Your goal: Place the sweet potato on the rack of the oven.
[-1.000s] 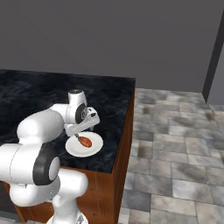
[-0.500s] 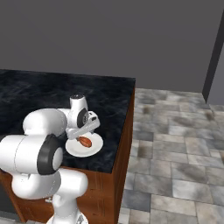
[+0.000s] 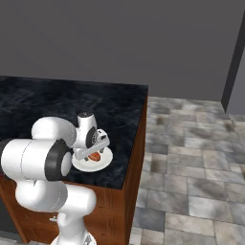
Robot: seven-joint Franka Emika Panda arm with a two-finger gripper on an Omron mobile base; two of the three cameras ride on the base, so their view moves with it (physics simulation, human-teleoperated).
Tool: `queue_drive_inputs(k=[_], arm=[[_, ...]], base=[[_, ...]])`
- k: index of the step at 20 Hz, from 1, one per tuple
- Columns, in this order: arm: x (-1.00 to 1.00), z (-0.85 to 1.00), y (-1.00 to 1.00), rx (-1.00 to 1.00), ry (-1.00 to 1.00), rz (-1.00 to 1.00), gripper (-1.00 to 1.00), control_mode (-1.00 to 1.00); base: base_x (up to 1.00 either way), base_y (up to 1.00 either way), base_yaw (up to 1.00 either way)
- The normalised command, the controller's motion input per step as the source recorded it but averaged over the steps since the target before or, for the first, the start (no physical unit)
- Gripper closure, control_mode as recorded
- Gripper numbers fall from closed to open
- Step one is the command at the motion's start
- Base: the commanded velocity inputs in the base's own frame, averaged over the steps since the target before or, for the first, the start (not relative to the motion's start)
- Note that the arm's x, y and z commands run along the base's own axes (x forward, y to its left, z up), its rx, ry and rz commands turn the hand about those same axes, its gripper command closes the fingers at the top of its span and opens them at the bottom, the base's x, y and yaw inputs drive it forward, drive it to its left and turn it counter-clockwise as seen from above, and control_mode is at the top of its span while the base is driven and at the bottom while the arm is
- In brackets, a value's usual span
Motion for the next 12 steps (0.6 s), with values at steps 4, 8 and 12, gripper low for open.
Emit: queue_drive_inputs(k=[4, 8, 12], arm=[[0.01, -0.23, 0.0, 0.0, 0.0, 0.0, -1.0, -1.0], [0.04, -0.21, 0.0, 0.0, 0.0, 0.0, -1.0, -1.0], [0.07, -0.06, 0.0, 0.0, -0.01, 0.0, 1.0, -1.0]], base=[[0.0, 0.0, 0.0], [0.0, 0.0, 0.0], [0.0, 0.0, 0.0]])
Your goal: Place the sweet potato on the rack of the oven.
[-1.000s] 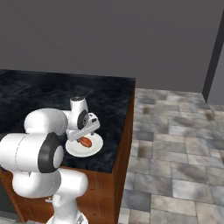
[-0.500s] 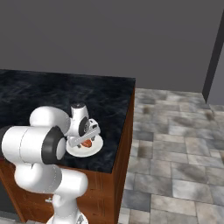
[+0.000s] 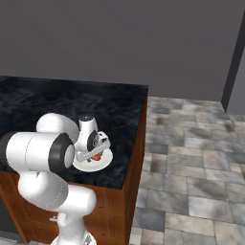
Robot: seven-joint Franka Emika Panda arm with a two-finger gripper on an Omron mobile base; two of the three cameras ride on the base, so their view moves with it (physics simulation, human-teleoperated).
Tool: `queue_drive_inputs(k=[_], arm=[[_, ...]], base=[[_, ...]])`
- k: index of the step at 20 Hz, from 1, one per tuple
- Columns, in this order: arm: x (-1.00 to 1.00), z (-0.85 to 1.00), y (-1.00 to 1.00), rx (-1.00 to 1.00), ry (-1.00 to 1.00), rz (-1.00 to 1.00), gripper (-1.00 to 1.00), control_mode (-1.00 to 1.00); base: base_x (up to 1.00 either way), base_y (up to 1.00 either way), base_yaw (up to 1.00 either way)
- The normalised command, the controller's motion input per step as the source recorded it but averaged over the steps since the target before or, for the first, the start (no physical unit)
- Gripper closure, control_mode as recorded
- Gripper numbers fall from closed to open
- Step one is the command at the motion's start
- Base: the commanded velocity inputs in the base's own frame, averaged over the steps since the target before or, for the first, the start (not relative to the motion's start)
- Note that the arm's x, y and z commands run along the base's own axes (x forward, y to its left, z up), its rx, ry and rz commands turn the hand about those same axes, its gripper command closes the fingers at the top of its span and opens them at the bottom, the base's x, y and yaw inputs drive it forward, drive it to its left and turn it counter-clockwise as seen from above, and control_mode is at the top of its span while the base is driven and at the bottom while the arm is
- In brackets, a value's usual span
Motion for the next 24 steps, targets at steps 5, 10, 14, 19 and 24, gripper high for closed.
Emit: queue_drive_inputs(k=[5, 10, 14, 19, 24], arm=[[0.0, 0.0, 0.0, 0.0, 0.0, 0.0, 1.0, -1.0], [-0.01, 0.12, -0.02, 0.03, 0.0, -0.06, 1.0, -1.0], [-0.34, 0.94, 0.0, 0.05, -0.08, -0.24, 1.0, -1.0], [-0.39, 1.0, 0.09, 0.0, -0.03, -0.37, 1.0, -1.0], [-0.6, 0.98, 0.1, 0.06, 0.0, -0.58, 1.0, -1.0]], base=[[0.0, 0.0, 0.0], [0.0, 0.0, 0.0], [0.0, 0.0, 0.0], [0.0, 0.0, 0.0], [0.0, 0.0, 0.0]])
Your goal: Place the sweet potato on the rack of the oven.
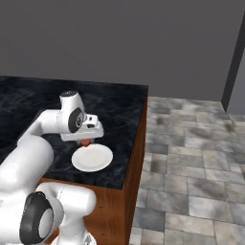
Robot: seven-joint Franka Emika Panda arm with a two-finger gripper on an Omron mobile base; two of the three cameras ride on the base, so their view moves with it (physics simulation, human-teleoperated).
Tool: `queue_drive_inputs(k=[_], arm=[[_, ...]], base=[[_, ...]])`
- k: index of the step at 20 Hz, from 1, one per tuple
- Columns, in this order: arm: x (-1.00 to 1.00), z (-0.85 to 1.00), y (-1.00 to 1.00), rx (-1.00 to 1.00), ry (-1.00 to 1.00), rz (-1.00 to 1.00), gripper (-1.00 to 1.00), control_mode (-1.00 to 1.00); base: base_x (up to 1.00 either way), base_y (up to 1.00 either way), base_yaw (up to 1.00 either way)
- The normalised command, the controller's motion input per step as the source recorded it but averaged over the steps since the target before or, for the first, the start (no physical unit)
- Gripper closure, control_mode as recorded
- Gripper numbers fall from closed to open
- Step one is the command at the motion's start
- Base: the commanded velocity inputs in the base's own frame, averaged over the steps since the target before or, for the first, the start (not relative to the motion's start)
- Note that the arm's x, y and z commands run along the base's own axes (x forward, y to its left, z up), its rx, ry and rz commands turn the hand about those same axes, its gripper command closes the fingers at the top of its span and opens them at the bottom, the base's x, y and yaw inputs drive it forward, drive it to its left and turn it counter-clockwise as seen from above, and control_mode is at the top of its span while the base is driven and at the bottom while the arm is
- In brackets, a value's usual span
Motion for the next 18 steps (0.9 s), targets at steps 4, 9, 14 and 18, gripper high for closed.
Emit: queue_drive_inputs(k=[4, 9, 14, 18], arm=[[-0.83, 0.68, 0.0, 0.18, 0.0, -0.63, 1.0, -1.0], [-0.8, 0.23, -0.11, 0.17, -0.1, -0.36, 1.0, -1.0], [-0.51, 0.01, 0.0, -0.04, -0.15, -0.06, 1.0, -1.0], [-0.14, 0.0, 0.0, -0.2, -0.05, 0.04, 1.0, -1.0]], base=[[0.0, 0.0, 0.0], [0.0, 0.0, 0.0], [0.0, 0.0, 0.0], [0.0, 0.0, 0.0]])
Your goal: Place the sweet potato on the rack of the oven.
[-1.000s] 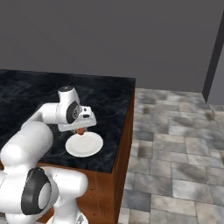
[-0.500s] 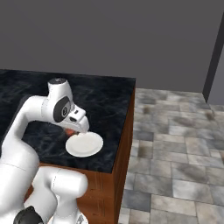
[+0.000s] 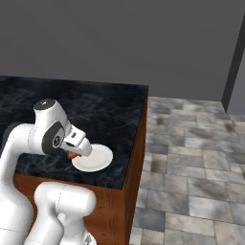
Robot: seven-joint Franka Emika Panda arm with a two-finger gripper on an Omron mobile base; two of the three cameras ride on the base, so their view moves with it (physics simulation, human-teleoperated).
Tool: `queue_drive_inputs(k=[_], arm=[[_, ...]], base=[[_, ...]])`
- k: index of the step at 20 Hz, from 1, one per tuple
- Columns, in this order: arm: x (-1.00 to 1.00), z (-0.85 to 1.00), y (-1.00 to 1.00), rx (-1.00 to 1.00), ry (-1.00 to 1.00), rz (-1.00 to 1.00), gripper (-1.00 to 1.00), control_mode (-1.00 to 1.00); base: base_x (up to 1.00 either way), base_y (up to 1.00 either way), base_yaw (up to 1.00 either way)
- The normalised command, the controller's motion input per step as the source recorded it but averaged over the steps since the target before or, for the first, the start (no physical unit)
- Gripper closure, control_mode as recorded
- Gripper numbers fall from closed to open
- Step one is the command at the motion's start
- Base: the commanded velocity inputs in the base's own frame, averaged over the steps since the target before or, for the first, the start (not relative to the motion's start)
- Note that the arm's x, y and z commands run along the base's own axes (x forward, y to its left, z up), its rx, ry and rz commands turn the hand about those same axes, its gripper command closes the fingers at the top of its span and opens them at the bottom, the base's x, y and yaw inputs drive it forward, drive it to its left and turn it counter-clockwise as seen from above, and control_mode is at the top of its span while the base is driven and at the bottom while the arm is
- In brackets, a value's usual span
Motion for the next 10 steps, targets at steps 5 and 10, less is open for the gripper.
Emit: queue_drive_inputs(k=[5, 10], arm=[[0.0, 0.01, 0.02, -0.08, -0.01, 0.07, 1.0, -1.0], [0.0, 0.0, 0.0, 0.0, 0.0, 0.0, 1.0, -1.0]], base=[[0.0, 0.0, 0.0], [0.0, 0.0, 0.0]])
